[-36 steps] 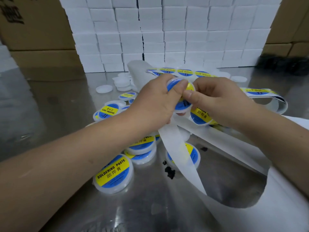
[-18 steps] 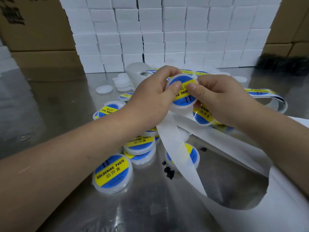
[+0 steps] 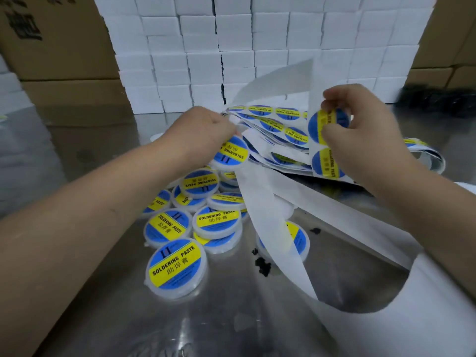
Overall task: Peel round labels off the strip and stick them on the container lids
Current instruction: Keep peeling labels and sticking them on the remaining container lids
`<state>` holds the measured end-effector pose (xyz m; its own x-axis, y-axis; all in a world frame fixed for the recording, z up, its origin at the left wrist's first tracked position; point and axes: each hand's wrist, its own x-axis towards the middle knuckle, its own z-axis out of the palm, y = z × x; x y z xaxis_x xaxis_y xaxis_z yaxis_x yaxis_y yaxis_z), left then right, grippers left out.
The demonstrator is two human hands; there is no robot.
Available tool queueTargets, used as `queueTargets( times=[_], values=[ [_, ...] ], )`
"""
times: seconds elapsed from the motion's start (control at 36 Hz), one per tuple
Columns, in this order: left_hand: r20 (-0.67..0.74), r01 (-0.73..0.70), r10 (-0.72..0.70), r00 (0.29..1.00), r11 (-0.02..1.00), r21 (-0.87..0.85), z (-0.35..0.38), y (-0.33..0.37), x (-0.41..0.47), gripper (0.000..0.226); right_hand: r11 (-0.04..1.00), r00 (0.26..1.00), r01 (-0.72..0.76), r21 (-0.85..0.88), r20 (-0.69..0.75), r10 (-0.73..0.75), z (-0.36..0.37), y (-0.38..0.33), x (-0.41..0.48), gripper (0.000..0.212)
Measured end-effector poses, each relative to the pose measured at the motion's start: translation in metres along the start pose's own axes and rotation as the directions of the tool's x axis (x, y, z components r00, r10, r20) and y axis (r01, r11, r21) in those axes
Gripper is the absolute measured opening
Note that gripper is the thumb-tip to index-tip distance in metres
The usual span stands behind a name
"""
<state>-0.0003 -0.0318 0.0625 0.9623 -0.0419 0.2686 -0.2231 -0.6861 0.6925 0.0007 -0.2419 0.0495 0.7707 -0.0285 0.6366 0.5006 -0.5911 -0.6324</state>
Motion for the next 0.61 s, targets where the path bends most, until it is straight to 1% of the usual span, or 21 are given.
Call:
queueTargets(
  times=[0.03, 0.08, 0.11, 0.19, 0.25, 0.33, 0.39, 0.44, 0.47, 0.56, 0.61],
  values=[
    [0.051, 0.034, -0.037, 0.998, 0.998, 0.053, 0.000, -0.001, 0.002, 0.013, 0.999, 1.000, 0.011, -0.033, -0.021, -0.012, -0.001, 0.001, 0.001, 0.044],
    [0.109, 0.057, -0.073, 0.991, 0.988, 0.143, 0.000, -0.004, 0.005, 0.019, 0.997, 0.999, 0.032, -0.075, -0.037, -0.034, -0.001, 0.004, 0.001, 0.051],
    [0.125, 0.057, -0.077, 0.989, 0.986, 0.157, -0.001, -0.007, 0.006, 0.022, 0.995, 0.998, 0.042, -0.092, -0.038, -0.046, -0.001, 0.004, 0.001, 0.054],
    [0.151, 0.043, -0.066, 0.986, 0.987, 0.154, -0.004, -0.015, 0.009, 0.030, 0.986, 0.994, 0.102, -0.133, -0.034, -0.108, -0.001, 0.003, -0.001, 0.058],
    [0.133, 0.041, -0.058, 0.989, 0.991, 0.124, -0.007, -0.021, 0.011, 0.028, 0.984, 0.992, 0.117, -0.131, -0.038, -0.123, 0.000, 0.002, -0.002, 0.057],
    [0.070, 0.045, -0.051, 0.996, 0.995, 0.090, -0.007, -0.030, 0.016, 0.015, 0.994, 0.995, 0.074, -0.087, -0.065, -0.080, -0.001, 0.001, -0.001, 0.057],
    [-0.044, 0.062, -0.060, 0.997, 0.997, 0.041, -0.008, -0.036, 0.018, 0.012, 0.997, 0.996, 0.010, -0.073, -0.083, -0.016, -0.002, 0.002, 0.001, 0.059],
    [-0.180, 0.108, -0.111, 0.977, 0.994, -0.027, -0.010, -0.044, 0.022, 0.015, 0.997, 0.994, -0.057, -0.058, -0.098, 0.051, -0.003, 0.003, 0.003, 0.061],
    [-0.225, 0.132, -0.143, 0.964, 0.989, -0.064, -0.012, -0.047, 0.024, 0.015, 0.995, 0.992, -0.079, -0.053, -0.103, 0.074, -0.004, 0.003, 0.004, 0.061],
    [-0.288, 0.190, -0.220, 0.932, 0.973, -0.130, -0.018, -0.059, 0.032, 0.015, 0.992, 0.990, -0.107, -0.073, -0.097, 0.100, -0.004, 0.004, 0.006, 0.056],
    [-0.327, 0.209, -0.241, 0.914, 0.969, -0.131, -0.020, -0.064, 0.041, 0.016, 0.989, 0.992, -0.111, -0.095, -0.073, 0.104, -0.004, 0.005, 0.004, 0.048]
  ],
)
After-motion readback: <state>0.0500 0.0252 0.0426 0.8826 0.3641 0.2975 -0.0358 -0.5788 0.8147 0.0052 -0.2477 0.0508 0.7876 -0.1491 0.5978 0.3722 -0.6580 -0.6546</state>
